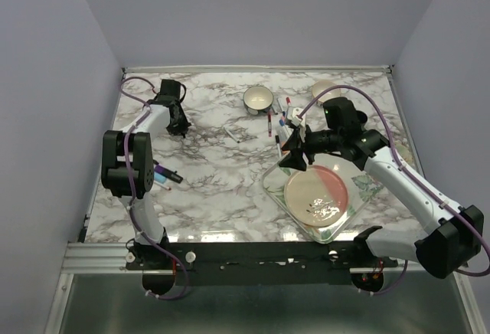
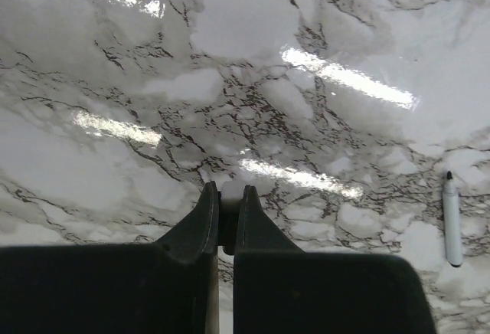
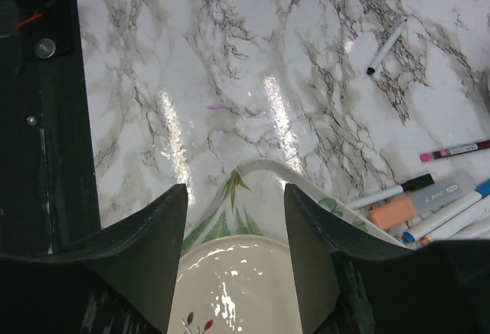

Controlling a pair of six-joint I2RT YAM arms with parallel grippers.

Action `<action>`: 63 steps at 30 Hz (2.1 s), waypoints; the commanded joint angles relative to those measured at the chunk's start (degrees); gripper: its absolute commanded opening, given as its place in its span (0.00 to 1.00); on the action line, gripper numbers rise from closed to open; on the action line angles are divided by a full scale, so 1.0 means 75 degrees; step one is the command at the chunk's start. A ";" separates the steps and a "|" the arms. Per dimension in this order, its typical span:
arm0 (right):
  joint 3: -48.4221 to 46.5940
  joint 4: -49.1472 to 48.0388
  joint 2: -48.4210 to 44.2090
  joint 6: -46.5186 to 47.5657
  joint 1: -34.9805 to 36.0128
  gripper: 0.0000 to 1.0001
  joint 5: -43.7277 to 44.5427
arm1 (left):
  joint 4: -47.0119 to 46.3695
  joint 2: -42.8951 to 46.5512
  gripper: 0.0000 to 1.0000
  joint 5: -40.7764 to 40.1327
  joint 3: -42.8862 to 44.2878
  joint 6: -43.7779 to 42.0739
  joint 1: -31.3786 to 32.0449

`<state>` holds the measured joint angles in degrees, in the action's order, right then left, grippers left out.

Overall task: Open the pen caps
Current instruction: Place the pen cap on the table with the left arm

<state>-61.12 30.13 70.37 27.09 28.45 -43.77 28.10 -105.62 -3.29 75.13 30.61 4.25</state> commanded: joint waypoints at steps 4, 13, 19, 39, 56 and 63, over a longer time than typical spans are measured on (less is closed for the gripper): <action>-0.0229 0.0248 0.0086 0.0079 0.0004 0.62 -0.0363 | 0.0906 -0.0857 0.11 -0.0615 0.0692 -0.0308 0.0054; -0.0217 0.0237 0.0180 0.0114 -0.0008 0.62 -0.0270 | 0.1257 -0.1327 0.30 -0.0909 0.1056 -0.0542 0.0054; -0.0194 0.0237 0.0262 0.0138 -0.0008 0.62 -0.0235 | 0.1421 -0.1257 0.46 -0.1178 0.1162 -0.0718 0.0054; -0.0136 0.0225 0.0520 0.0161 -0.0300 0.63 -0.0316 | 0.1316 -0.0553 0.71 -0.0570 0.1057 -0.1491 -0.0145; -0.0171 0.0272 0.0508 0.0173 -0.0406 0.63 -0.0410 | 0.1609 -0.1561 0.76 -0.0382 0.1138 -0.1761 -0.0309; -0.0171 0.0284 0.0473 0.0173 -0.0453 0.63 -0.0457 | 0.1551 -0.1351 0.79 -0.0335 0.1115 -0.1726 -0.0332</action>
<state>-61.25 31.16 74.00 27.97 25.74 -45.56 38.89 -115.52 -5.96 83.79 18.22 2.28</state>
